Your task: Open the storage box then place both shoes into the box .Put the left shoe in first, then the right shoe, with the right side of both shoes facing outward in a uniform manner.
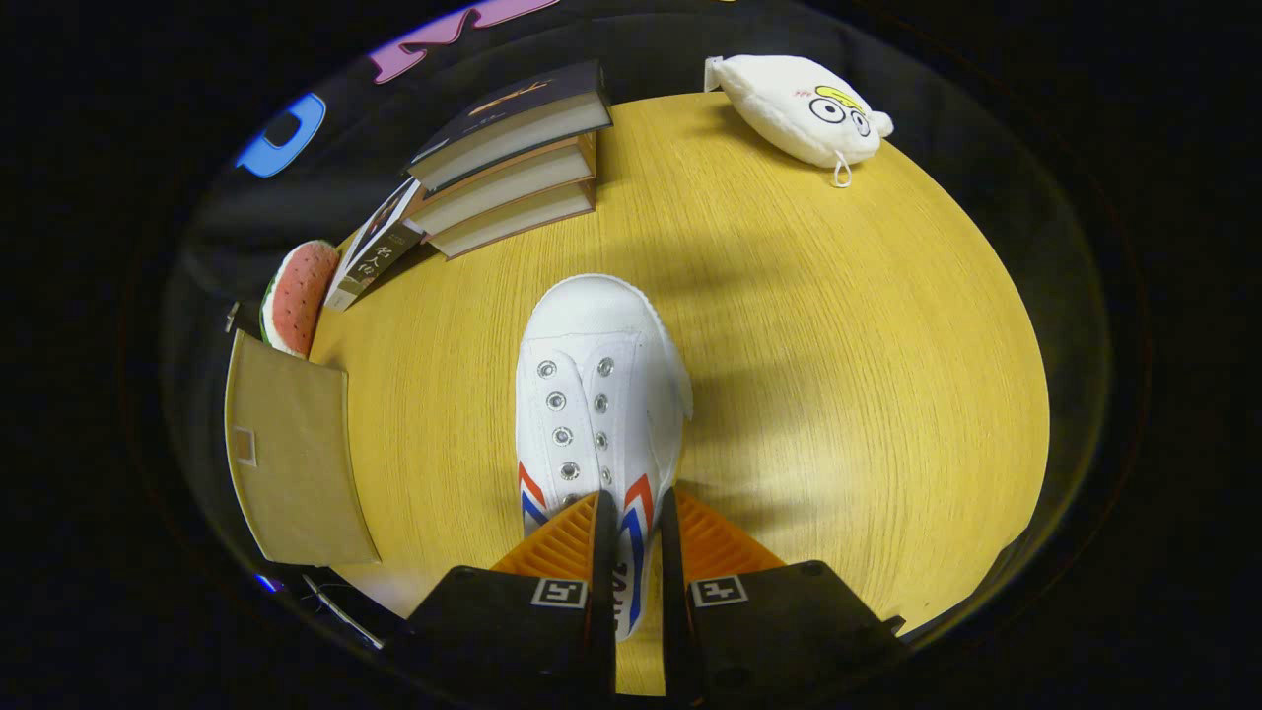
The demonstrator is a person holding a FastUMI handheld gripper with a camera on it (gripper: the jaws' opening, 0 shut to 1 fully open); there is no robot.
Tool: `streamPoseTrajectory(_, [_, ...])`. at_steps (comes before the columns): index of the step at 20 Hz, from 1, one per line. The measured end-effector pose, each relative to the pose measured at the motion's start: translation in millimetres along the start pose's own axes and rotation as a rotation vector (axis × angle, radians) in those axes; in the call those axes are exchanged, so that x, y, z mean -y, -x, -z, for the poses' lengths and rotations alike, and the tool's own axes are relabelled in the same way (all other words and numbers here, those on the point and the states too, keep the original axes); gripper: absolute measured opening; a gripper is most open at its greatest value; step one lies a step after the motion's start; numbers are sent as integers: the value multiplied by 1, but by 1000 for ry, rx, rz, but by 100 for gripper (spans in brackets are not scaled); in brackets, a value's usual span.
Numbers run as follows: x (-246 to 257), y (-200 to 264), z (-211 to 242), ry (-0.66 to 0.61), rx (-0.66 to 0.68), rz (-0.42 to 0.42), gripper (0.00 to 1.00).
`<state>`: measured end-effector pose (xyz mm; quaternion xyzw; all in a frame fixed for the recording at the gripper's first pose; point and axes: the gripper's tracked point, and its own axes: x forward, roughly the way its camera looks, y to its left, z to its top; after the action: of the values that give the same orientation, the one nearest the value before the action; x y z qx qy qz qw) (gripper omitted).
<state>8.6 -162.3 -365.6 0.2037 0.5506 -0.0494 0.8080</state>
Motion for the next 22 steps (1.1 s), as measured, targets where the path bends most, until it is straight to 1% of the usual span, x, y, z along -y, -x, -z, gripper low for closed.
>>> streamPoseTrajectory(2, [1,-2,0,8,-6,-26,14])
streamPoseTrajectory(5, [1,2,-4,-46,-11,-44,14])
streamPoseTrajectory(6, [0,2,-1,-51,-13,-57,9])
streamPoseTrajectory(9, [-9,10,2,-66,-7,-75,8])
streamPoseTrajectory(13, [-30,28,-1,-79,13,-123,8])
streamPoseTrajectory(17, [-59,55,-3,-104,16,-180,8])
streamPoseTrajectory(22, [-96,98,-14,-107,35,-203,8])
